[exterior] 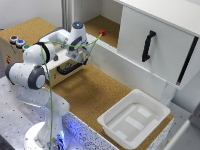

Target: Go towards the yellow block and grasp it

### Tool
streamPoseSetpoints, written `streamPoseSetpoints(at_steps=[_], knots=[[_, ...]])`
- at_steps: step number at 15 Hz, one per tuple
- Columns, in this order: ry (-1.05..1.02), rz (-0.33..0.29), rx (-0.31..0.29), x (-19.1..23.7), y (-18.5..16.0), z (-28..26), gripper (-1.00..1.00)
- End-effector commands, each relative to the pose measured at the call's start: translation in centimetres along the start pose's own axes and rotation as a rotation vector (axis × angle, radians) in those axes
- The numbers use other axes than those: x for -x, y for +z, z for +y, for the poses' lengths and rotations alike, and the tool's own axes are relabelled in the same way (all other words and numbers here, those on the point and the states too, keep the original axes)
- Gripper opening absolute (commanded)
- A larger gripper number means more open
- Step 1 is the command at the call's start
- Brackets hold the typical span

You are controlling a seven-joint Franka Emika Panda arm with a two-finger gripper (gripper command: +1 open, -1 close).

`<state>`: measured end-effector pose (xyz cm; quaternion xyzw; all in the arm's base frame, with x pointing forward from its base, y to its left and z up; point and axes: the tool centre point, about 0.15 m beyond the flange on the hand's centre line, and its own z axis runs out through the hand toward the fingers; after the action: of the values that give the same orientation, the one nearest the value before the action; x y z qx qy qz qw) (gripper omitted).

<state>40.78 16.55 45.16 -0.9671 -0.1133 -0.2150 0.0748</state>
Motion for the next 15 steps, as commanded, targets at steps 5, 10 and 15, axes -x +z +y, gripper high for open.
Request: streamPoseSetpoints(at_steps=[5,10,15], knots=[[-0.286,-0.067,0.052,-2.1,-2.3,-9.0,1.0],[-0.529,-0.112,-0.032,-2.4,-3.1,-15.4,1.0],[-0.787,-0.15,-0.062,-3.4,-3.0,-21.3,1.0]])
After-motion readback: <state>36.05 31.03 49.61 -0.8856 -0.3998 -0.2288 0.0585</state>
